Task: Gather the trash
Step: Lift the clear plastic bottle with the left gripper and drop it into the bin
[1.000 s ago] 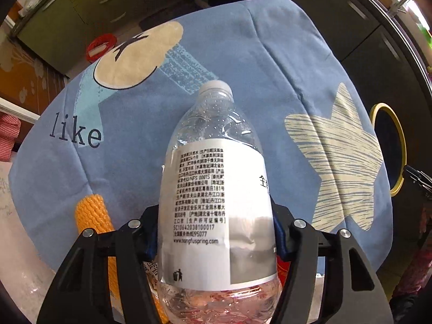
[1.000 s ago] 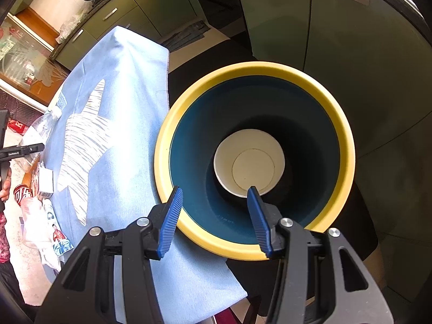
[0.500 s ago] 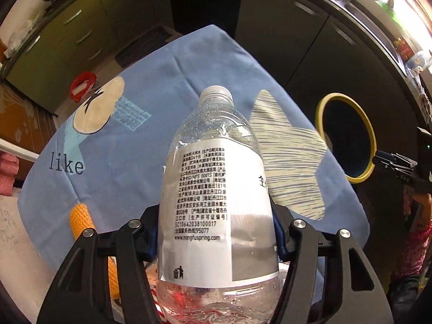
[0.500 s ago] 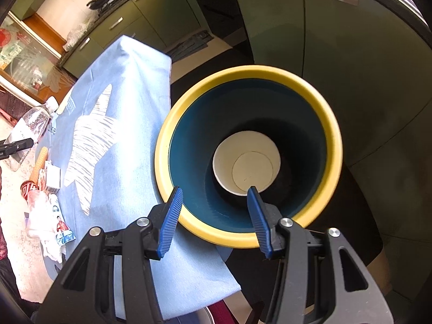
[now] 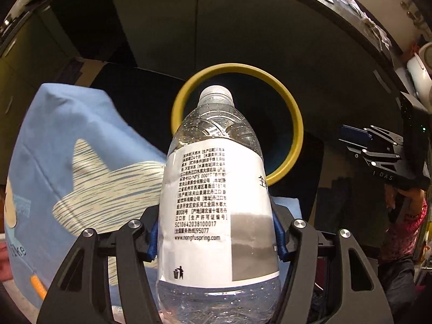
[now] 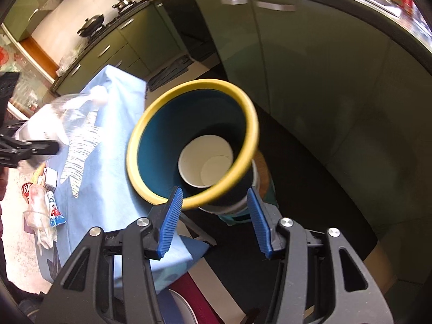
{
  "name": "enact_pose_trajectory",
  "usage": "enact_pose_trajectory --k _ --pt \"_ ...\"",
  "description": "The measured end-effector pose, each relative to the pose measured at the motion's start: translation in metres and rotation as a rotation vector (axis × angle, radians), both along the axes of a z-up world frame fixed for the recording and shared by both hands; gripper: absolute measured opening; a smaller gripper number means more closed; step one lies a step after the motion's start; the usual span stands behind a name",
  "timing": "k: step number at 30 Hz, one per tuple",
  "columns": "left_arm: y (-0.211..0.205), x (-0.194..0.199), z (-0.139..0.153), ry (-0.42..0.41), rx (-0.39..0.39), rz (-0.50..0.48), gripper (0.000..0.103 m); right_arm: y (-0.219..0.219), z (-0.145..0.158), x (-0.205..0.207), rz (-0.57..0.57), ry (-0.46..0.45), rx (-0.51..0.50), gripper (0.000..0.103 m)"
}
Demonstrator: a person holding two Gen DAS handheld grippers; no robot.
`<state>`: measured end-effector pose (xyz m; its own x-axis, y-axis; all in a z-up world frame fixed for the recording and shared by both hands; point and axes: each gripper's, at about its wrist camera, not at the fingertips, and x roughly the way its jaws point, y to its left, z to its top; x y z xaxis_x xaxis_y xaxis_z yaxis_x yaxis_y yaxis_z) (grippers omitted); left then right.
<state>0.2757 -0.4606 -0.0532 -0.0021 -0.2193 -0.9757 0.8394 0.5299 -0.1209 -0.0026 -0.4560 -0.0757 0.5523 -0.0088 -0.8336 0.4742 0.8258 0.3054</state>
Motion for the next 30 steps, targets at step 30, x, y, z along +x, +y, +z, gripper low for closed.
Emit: enact_pose_trajectory --k 30 --pt "0.172 -0.037 0.114 -0.244 -0.372 0.221 0.094 0.056 0.006 0.027 0.136 -0.02 -0.007 0.053"
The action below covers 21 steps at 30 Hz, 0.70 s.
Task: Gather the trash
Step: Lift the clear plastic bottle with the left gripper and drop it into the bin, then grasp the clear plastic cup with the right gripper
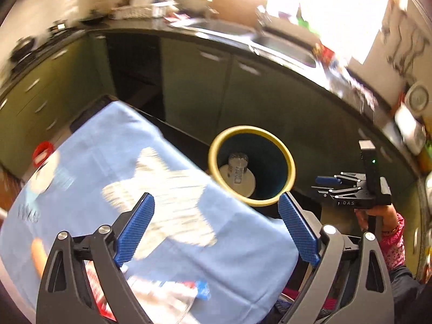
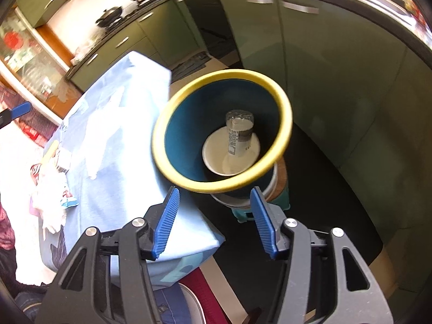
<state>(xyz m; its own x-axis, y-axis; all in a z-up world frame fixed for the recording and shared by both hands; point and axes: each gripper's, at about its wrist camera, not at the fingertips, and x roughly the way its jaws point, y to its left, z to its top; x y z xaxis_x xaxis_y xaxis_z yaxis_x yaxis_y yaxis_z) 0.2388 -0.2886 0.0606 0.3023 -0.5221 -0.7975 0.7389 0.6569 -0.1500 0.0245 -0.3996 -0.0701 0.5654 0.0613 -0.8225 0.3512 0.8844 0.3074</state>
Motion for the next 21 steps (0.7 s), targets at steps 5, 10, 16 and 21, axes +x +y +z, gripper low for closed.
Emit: enact_pose_trajectory --k 5,10,16,21 --pt "0.107 -0.013 0.001 -0.073 -0.076 0.188 0.096 0.048 0.011 0.03 0.113 0.002 -0.033 0.053" --pt "0.197 -0.03 -0.014 -0.099 -0.115 0.365 0.096 0.116 0.025 0.069 0.28 -0.034 -0.063 0.053" --pt "0.285 -0.061 -0.043 -0.158 -0.116 0.57 0.096 0.205 0.04 0.095 0.5 -0.125 -0.096 0.053" --pt "0.311 -0.085 -0.058 -0.176 -0.144 0.621 0.098 0.257 0.029 0.099 0.616 -0.139 -0.152 0.052"
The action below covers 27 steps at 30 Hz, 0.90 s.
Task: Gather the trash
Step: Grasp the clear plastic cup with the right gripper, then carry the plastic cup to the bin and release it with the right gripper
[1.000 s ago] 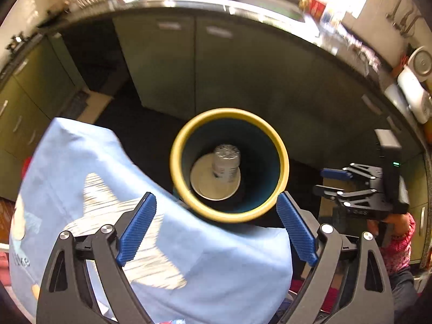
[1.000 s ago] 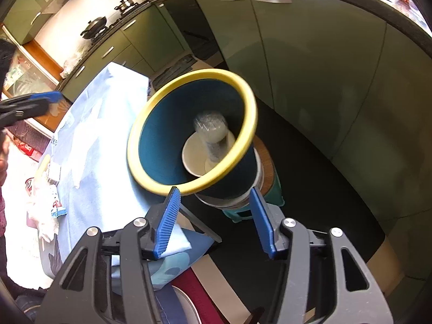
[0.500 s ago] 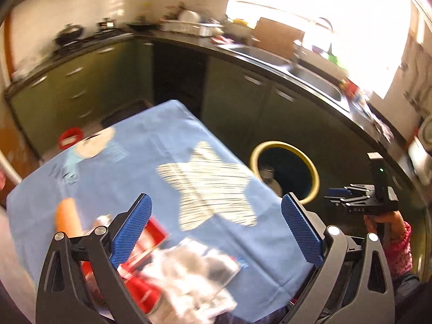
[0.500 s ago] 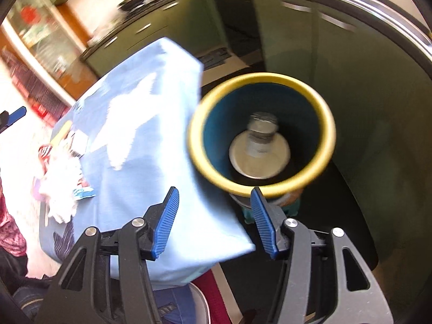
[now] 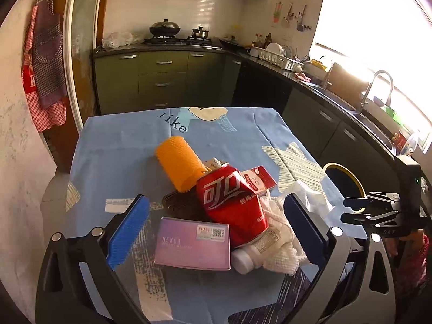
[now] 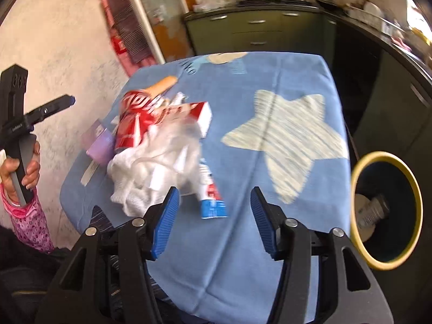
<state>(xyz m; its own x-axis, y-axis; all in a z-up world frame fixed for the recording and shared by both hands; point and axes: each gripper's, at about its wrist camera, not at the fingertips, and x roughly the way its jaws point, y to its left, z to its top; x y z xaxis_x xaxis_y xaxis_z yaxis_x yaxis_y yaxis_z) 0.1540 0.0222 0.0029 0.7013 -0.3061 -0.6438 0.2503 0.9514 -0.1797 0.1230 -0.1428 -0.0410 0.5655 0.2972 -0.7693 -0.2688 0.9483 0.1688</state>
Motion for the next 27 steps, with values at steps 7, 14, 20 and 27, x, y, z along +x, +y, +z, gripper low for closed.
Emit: enact_pose_trajectory --k 7,14,20,27 --pt "0.007 -0.012 -0.013 0.005 -0.018 0.021 0.098 0.021 -0.014 0.013 0.005 -0.056 -0.023 0.045" --pt "0.01 -0.012 -0.018 0.014 -0.035 0.052 0.098 0.026 -0.023 0.026 -0.017 -0.085 -0.011 0.007" --pt "0.006 -0.01 -0.021 0.02 -0.032 0.054 0.098 0.007 -0.013 0.02 -0.066 -0.111 0.046 0.005" --pt "-0.006 -0.007 -0.024 0.025 -0.022 0.029 0.098 -0.067 0.006 -0.007 -0.314 -0.168 0.106 0.005"
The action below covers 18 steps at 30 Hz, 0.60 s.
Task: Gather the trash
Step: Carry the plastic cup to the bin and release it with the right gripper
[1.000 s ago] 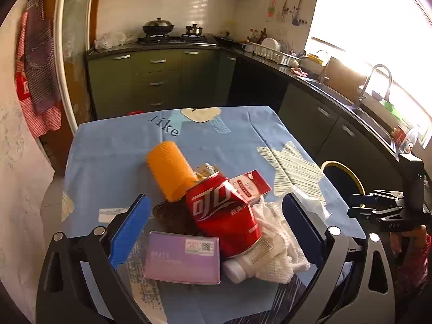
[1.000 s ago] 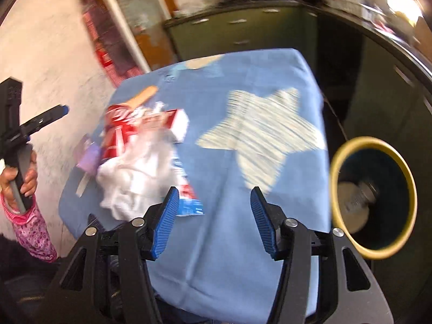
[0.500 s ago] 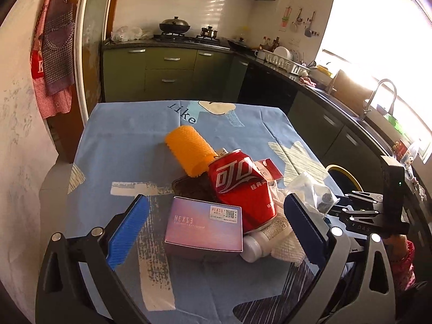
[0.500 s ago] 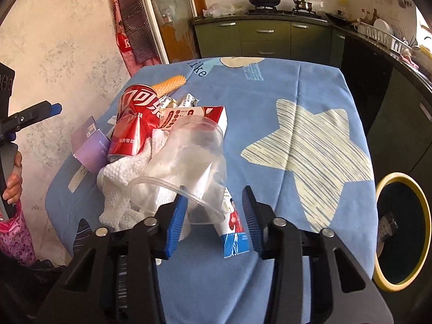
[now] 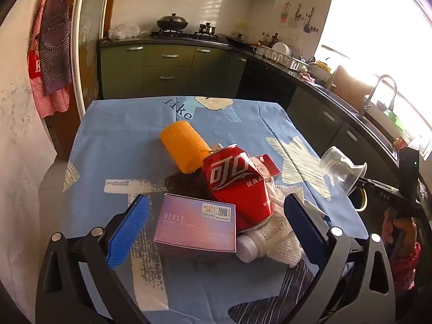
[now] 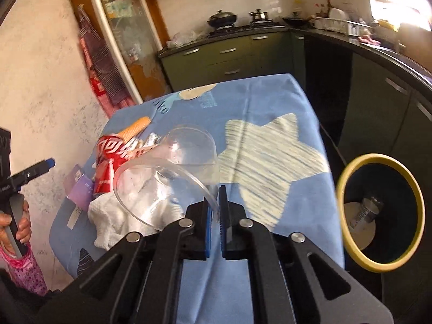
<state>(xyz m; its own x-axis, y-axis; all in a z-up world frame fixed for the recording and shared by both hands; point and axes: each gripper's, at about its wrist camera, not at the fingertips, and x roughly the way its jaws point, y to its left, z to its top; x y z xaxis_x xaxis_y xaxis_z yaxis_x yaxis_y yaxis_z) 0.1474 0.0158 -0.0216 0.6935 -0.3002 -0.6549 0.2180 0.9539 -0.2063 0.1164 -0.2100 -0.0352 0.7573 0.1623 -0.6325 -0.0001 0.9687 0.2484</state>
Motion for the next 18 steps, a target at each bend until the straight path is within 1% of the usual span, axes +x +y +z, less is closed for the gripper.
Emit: enact_pose_trajectory --k 2,5,7,11,14,16,18 --pt "-0.004 0.0 -0.001 -0.002 0.002 -0.007 0.098 -0.034 0.0 -0.01 -0.126 0.001 0.01 0.005" --pt "-0.007 0.0 -0.002 0.0 0.004 -0.013 0.098 -0.083 -0.007 -0.024 -0.322 0.032 -0.036 0.005" --pt "-0.01 0.0 -0.002 0.0 0.009 -0.015 0.098 -0.109 -0.016 -0.027 -0.409 0.072 -0.065 0.005" --pt "-0.016 0.0 -0.001 0.003 0.017 -0.015 0.098 -0.146 -0.037 -0.024 -0.529 0.141 -0.117 0.005" --pt "-0.021 0.001 -0.002 0.01 0.027 -0.018 0.098 -0.17 -0.054 -0.018 -0.584 0.182 -0.113 0.007" --pt "-0.025 0.003 -0.003 0.015 0.032 -0.022 0.098 -0.18 -0.061 -0.015 -0.606 0.19 -0.091 0.019" --pt "-0.028 0.004 -0.004 0.02 0.04 -0.025 0.098 -0.186 -0.064 -0.015 -0.621 0.18 -0.073 0.025"
